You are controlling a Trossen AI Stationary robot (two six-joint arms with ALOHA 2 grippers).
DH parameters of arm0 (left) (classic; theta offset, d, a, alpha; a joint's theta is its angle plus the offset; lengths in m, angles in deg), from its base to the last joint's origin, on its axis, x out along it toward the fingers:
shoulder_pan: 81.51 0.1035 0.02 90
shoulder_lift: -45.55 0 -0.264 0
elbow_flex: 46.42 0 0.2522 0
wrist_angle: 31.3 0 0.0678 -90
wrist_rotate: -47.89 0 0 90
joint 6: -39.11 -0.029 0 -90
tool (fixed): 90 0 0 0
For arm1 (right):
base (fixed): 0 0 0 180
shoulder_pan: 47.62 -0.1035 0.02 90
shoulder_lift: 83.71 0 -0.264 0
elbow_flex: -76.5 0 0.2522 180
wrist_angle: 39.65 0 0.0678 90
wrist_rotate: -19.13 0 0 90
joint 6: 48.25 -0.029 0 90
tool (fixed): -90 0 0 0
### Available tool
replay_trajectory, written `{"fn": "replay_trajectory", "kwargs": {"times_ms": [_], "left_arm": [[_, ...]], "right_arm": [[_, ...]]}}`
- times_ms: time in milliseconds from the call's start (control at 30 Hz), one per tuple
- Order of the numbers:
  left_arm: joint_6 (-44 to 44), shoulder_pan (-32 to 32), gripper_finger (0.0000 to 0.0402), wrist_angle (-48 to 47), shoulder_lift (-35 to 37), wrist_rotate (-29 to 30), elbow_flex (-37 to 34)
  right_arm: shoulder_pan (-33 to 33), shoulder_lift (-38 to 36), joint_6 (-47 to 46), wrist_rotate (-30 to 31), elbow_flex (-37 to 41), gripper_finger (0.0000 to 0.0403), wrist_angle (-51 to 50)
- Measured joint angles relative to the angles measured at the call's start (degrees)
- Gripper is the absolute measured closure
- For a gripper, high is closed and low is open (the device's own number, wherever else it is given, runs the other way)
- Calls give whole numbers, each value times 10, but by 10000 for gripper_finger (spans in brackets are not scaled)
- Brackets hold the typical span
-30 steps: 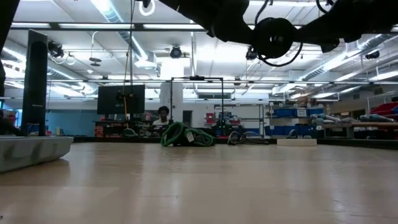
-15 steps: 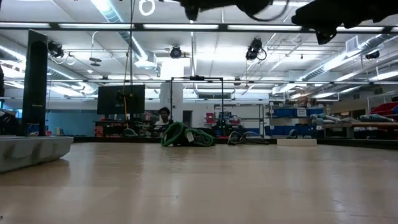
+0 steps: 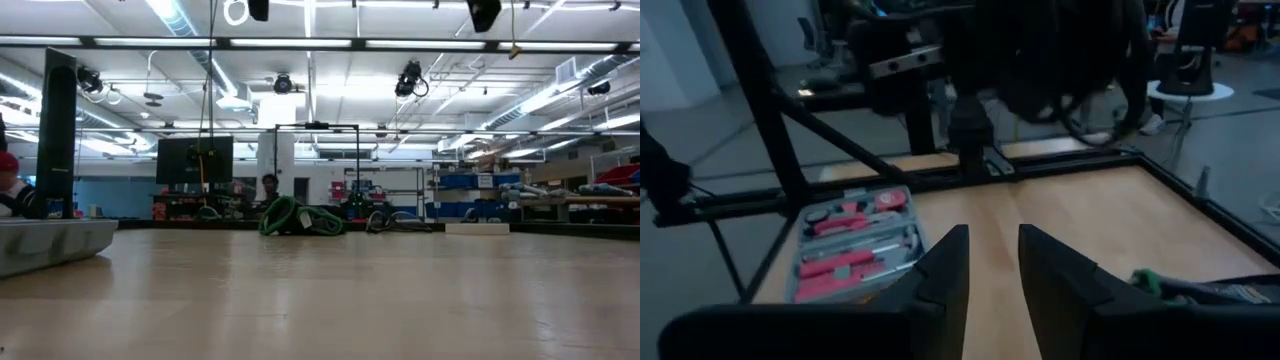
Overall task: Coil cords
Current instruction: Uncoil the black wire from the spool
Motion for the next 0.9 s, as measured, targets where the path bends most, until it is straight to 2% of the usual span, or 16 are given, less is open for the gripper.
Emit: {"fn": "replay_trajectory", "kwargs": {"times_ms": [133, 333, 667, 900], "left_arm": [[0, 0, 401, 1, -21, -28, 0], [0, 0, 401, -27, -28, -59, 1], [2, 7, 402, -29, -76, -53, 1], [3, 20, 401, -22, -79, -49, 1]], "right_arm": [[3, 44, 24, 14, -25, 314, -1], [3, 61, 39, 5, -27, 314, -1], [38, 95, 52, -8, -27, 314, -2], [46, 91, 54, -22, -26, 315, -16]]}}
